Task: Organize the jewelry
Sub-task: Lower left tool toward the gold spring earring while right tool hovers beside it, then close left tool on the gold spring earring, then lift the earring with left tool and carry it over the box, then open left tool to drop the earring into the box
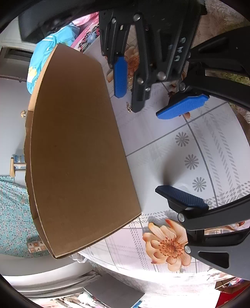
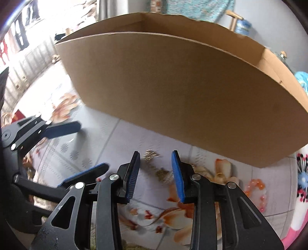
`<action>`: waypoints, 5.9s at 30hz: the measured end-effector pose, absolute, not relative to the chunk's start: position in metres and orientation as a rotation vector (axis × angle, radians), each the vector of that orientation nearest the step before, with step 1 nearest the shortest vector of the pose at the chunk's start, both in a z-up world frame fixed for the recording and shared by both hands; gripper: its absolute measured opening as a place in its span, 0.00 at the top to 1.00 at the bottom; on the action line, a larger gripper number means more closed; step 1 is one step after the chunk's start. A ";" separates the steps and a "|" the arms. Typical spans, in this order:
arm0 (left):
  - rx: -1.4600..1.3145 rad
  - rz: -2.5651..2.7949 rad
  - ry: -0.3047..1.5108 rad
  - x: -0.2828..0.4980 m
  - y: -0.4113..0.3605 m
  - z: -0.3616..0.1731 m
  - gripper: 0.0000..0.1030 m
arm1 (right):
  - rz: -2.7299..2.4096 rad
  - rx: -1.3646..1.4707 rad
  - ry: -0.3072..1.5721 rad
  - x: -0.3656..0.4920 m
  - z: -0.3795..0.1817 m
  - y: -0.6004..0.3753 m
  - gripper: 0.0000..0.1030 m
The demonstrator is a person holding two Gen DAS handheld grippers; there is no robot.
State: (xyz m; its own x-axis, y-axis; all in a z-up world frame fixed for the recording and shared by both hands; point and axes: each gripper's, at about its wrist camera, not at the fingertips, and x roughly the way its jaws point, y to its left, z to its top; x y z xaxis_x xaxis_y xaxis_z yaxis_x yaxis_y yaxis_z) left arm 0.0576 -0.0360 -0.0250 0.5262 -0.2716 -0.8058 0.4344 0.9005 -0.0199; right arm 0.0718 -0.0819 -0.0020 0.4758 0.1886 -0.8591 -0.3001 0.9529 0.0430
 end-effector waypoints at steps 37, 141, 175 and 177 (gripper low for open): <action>0.300 -0.589 0.994 0.091 -0.102 -0.015 0.83 | 0.299 0.170 0.969 0.041 -0.025 -0.211 0.70; -0.069 -0.786 0.821 0.158 -0.041 0.131 0.99 | 0.511 0.338 0.759 0.132 0.104 -0.265 1.00; 0.042 -0.598 0.810 0.140 -0.038 0.122 0.48 | 0.342 0.333 0.766 0.109 0.097 -0.281 0.62; 0.044 -0.587 0.797 0.126 -0.032 0.124 0.47 | 0.344 0.326 0.752 0.096 0.100 -0.276 0.61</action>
State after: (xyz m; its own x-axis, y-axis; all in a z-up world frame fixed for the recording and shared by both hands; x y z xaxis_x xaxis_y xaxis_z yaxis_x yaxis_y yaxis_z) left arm 0.1260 -0.0318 0.1236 0.5491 -0.4798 -0.6843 0.5117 0.8404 -0.1786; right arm 0.0958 -0.2761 0.1001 0.6798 0.4153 -0.6045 -0.1857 0.8948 0.4059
